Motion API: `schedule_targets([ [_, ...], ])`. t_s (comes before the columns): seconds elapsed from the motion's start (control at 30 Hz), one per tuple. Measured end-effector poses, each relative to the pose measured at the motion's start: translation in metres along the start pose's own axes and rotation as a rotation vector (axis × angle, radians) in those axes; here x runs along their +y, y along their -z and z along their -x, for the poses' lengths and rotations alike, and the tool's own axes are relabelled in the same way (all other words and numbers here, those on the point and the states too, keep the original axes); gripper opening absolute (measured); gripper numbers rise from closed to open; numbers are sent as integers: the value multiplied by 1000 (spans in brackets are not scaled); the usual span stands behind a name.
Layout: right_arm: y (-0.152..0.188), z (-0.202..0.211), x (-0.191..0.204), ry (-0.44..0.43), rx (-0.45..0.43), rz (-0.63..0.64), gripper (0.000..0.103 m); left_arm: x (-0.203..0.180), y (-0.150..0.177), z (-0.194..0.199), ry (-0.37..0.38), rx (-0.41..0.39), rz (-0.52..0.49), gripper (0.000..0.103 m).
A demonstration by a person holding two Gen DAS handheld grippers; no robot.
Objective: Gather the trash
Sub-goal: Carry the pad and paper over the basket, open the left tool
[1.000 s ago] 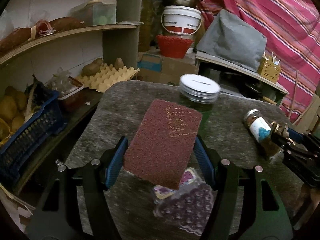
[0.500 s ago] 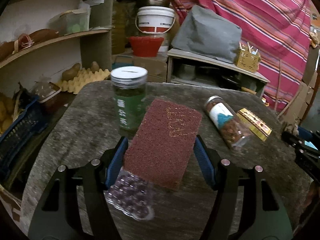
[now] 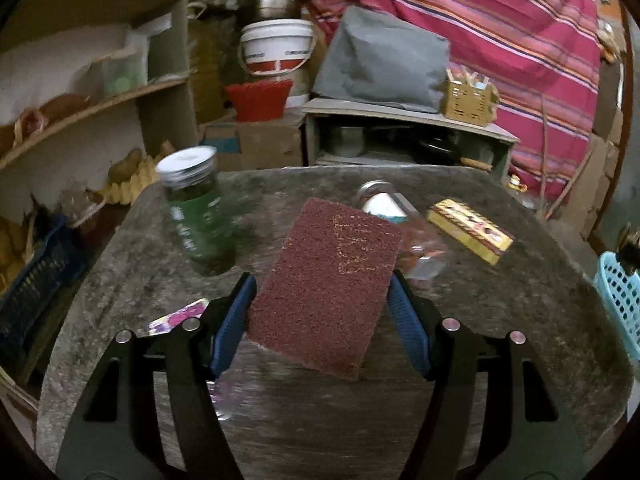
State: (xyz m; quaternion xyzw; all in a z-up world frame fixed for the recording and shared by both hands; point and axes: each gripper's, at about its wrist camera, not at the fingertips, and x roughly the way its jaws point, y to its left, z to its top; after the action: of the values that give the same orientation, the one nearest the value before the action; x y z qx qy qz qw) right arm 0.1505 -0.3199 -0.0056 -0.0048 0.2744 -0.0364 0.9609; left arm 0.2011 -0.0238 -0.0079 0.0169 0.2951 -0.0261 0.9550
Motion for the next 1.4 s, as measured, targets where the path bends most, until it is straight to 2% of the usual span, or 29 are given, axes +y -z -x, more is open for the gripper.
schedule_targets([
  [0.23, 12, 22, -85, 81, -14, -102, 46, -83, -9, 20, 93, -57, -45, 66],
  [0.4, 30, 34, -139, 166, -2, -166, 46, -166, -3, 24, 214, -69, -114, 66],
  [0.63, 50, 34, -194, 222, 25, -245, 46, -265, 14, 15, 376, -21, -184, 66],
  [0.8, 59, 34, -220, 232, 33, -295, 46, -319, 28, 10, 447, 16, -238, 66],
  [1.1, 76, 37, -248, 248, 51, -354, 46, -378, 26, 8, 507, 23, -298, 69],
  [1.23, 80, 35, -251, 246, 58, -367, 46, -382, 18, 12, 521, 12, -285, 87],
  [1.4, 80, 28, -247, 232, 69, -355, 46, -365, 12, 20, 466, -35, -255, 96],
])
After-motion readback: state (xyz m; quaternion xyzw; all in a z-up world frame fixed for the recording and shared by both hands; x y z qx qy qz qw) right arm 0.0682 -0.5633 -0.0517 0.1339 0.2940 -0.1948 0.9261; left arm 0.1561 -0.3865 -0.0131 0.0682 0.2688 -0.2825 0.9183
